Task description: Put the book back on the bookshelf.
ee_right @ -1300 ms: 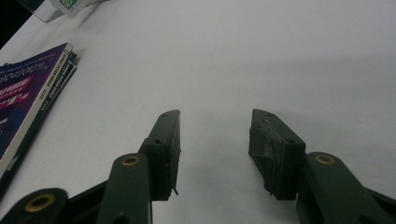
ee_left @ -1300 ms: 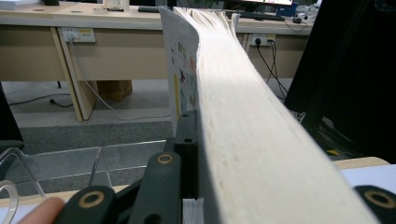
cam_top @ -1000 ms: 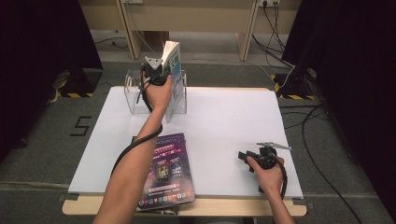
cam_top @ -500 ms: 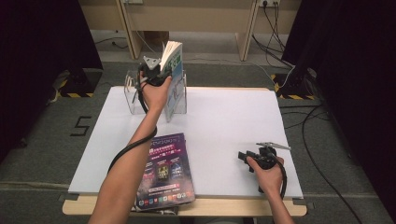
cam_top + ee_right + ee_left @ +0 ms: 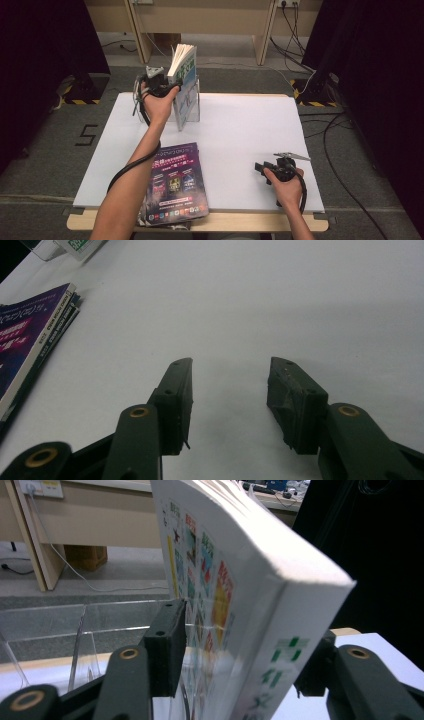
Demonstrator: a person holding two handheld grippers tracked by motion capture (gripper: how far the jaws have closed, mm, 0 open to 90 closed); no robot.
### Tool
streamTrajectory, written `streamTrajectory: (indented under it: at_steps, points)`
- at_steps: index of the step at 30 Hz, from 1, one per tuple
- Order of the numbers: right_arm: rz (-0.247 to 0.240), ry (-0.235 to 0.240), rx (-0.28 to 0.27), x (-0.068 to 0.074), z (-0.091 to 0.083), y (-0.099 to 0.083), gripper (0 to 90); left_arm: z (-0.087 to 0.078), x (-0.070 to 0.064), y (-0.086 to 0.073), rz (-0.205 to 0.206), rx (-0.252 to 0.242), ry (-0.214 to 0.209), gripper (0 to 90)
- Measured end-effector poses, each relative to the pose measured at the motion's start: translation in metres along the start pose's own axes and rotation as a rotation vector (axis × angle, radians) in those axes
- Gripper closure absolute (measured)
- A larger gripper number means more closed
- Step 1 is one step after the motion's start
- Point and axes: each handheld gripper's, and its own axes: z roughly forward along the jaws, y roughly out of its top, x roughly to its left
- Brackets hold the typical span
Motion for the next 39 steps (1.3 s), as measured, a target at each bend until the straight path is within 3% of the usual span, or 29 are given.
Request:
streamTrajectory:
  at_steps: [15,39]
  points:
    - [0.001,-0.014,0.001,0.003,0.000,0.000,52.3,-0.023,0.004,-0.009,-0.002,0.022,-0.050,44.8]
    - [-0.020,-0.035,-0.004,0.005,0.001,0.000,52.8,-0.056,0.013,-0.032,0.005,0.053,-0.077,40.0]
